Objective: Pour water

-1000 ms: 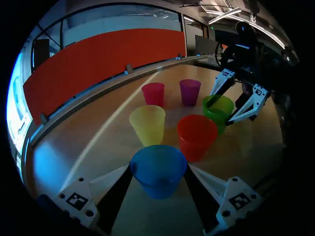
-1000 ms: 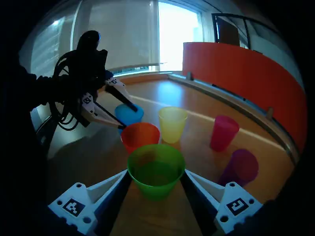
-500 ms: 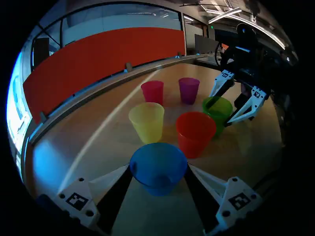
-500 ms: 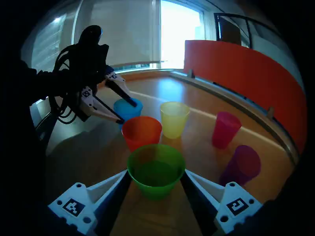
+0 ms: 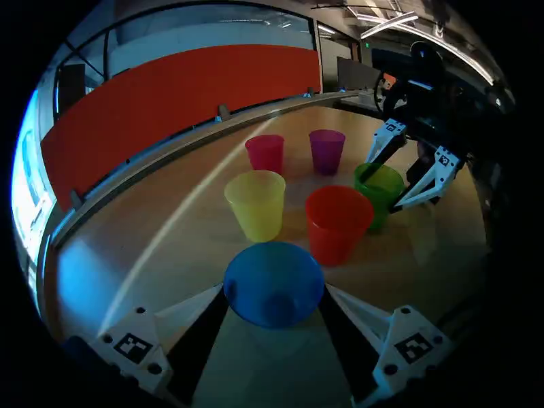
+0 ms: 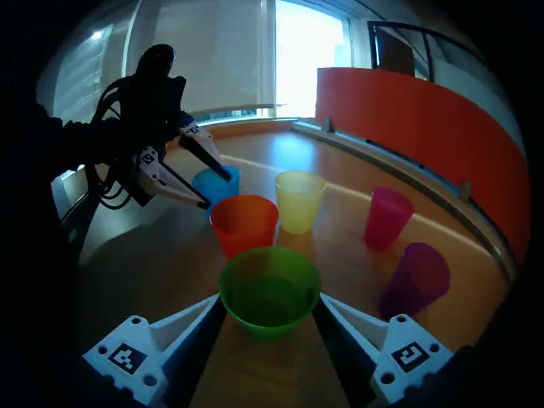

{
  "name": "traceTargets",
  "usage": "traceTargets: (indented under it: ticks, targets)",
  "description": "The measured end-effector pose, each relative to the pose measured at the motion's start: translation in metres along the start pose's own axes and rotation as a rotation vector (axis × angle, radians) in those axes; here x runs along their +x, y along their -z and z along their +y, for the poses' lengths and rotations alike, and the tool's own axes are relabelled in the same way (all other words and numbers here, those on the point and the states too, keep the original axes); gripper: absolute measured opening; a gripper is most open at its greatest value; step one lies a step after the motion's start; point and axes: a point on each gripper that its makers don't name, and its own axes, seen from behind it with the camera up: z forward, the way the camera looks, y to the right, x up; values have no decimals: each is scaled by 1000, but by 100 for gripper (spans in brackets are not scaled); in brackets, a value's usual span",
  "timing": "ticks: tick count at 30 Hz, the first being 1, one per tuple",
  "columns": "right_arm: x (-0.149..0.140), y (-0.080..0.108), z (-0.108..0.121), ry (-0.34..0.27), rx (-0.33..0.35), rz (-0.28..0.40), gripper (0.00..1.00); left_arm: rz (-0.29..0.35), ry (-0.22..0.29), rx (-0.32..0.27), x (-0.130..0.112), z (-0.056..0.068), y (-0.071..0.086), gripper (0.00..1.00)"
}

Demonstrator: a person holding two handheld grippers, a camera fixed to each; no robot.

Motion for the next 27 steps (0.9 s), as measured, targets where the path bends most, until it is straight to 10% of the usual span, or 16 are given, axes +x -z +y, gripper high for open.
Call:
traceTargets:
  ticks: [27]
  targets:
    - [-15,2,4,-23,-28,-37,95,-91,-18,2,-25,0,0,89]
